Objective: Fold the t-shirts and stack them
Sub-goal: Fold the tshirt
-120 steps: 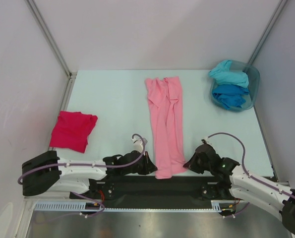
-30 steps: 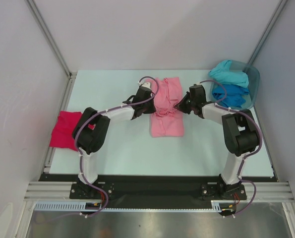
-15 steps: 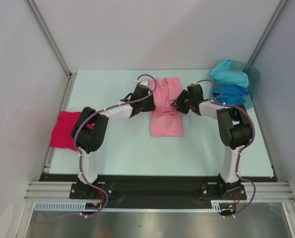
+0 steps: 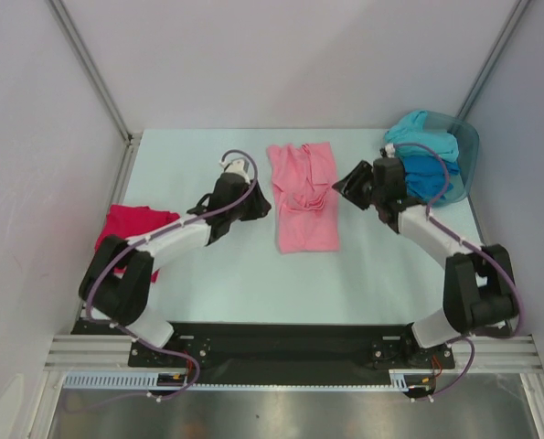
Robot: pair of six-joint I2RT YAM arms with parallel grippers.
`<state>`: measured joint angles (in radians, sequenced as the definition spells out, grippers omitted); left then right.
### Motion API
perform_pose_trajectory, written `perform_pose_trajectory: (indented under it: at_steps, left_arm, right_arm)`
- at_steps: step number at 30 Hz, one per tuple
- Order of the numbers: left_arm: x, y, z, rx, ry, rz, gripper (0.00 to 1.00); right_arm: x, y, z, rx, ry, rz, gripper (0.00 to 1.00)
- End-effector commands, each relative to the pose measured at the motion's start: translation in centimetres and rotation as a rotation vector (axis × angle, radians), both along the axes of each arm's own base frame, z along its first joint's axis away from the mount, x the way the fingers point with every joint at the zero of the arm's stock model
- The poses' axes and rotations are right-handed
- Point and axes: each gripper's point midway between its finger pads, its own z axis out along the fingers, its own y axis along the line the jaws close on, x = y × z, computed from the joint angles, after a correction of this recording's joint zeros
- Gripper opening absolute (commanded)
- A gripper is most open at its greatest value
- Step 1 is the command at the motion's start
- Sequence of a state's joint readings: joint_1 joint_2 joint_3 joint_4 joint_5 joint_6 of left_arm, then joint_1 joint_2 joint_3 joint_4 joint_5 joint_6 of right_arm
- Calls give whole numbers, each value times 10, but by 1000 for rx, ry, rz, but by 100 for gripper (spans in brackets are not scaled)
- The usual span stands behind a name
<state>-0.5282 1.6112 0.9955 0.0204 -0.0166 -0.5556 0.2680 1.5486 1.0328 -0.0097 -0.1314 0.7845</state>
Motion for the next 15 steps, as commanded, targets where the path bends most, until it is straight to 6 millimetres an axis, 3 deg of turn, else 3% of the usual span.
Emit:
perform_pose_trajectory:
  at_steps: [1,3,8,15]
  left_arm:
    - [-27,-11,7,-137,-19,-17,46]
    - [-46,-16,-12,-131,0,-32,46]
    - [-66,-21,-43,-148,47,-44,46]
    - [-68,-24,-60,-156,61,-48,45]
  right_arm:
    - [-51,-15,-49,-45,103,-9,51]
    - [-69,-18,-58,-48,116,-8,50]
    - [-99,-27,-97,-65,170,-7,49]
    - [-99,-23,-102,-67,162,10,46]
